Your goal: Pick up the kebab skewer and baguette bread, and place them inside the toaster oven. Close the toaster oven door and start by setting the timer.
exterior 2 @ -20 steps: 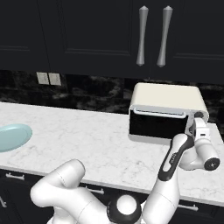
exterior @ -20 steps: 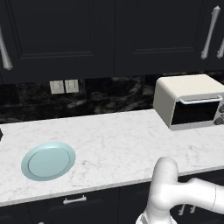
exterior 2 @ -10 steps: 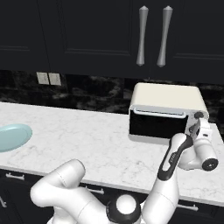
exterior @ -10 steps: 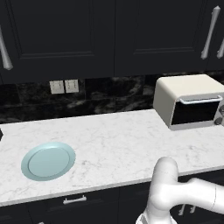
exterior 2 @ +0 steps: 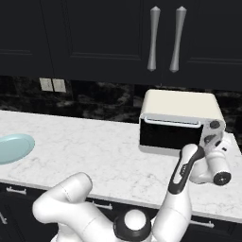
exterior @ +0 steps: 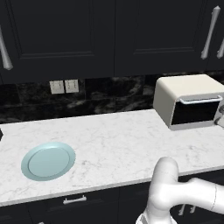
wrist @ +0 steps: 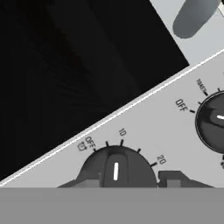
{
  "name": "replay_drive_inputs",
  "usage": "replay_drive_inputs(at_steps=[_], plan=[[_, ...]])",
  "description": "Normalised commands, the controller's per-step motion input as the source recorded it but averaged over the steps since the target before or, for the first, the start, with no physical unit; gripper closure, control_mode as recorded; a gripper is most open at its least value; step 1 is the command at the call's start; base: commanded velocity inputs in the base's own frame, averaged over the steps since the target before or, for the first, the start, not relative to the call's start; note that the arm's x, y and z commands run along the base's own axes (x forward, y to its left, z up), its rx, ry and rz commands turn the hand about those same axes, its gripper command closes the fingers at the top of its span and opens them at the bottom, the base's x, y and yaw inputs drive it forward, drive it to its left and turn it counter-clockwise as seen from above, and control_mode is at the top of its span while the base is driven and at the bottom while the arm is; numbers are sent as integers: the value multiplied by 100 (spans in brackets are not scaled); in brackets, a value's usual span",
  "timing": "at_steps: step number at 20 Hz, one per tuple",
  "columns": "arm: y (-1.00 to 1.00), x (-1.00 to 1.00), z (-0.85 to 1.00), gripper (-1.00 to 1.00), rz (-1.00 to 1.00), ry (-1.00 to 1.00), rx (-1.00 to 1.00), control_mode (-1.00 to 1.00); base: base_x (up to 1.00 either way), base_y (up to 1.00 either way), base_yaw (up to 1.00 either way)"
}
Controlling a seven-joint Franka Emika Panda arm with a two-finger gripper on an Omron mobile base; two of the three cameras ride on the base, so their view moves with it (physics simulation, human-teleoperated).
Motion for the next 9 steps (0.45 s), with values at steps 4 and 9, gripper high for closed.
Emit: replay_drive_inputs(at_steps=[4, 9], plan=[[13, -2, 0, 100, -15, 0, 43, -100, 0, 0, 0], [14, 0, 0, 100, -17, 1, 44, -100, 0, 0, 0]])
